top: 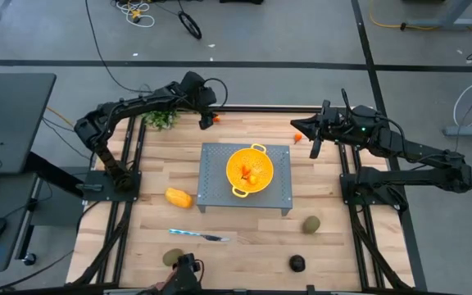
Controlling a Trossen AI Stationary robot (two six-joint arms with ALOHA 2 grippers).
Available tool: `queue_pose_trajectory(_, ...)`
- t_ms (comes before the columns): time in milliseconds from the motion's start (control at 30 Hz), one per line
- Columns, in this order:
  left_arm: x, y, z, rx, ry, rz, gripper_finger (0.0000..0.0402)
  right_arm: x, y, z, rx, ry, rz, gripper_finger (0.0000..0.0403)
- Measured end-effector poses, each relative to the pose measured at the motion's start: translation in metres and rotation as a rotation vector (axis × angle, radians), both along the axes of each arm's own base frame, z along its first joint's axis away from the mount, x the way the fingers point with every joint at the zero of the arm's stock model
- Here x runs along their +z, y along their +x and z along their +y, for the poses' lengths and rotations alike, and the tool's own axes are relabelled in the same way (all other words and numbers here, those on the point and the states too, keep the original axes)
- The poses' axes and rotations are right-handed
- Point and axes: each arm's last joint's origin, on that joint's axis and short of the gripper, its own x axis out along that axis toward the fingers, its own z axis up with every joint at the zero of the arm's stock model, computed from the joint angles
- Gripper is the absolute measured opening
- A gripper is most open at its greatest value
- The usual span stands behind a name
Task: Pick & Place Fruit
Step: Put the right pear into the strainer bowl on the shelf
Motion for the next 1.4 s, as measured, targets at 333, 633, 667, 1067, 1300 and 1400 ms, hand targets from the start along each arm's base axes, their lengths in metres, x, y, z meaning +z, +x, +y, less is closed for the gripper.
queue_pose_trajectory(333,-0.024,0.001,0.012,-0.021,-0.027,0.037,0.0285,-0.001,0.0,0.0,-0.018,0.001,0.009,0.0005)
queue_pose_trajectory(633,-0.054,0.008,0.021,-0.02,-0.047,0.082,0.0285,-0.002,-0.001,-0.001,-0.024,0.015,0.022,0.0005)
queue_pose_trajectory(667,-0.056,0.008,0.022,-0.021,-0.045,0.089,0.0285,-0.003,-0.001,-0.001,-0.025,0.022,0.021,0.0005)
queue_pose_trajectory(1067,-0.07,0.007,0.032,-0.007,-0.045,0.081,0.0285,-0.004,-0.001,-0.001,-0.027,0.035,0.033,0.0005)
queue_pose_trajectory(1300,-0.08,0.013,0.034,0.002,-0.056,0.067,0.0281,-0.007,-0.001,-0.002,-0.036,0.043,0.059,0.0005)
queue_pose_trajectory(1400,-0.088,0.015,0.039,0.018,-0.091,0.06,0.0274,-0.007,-0.001,-0.002,-0.04,0.043,0.059,0.0005)
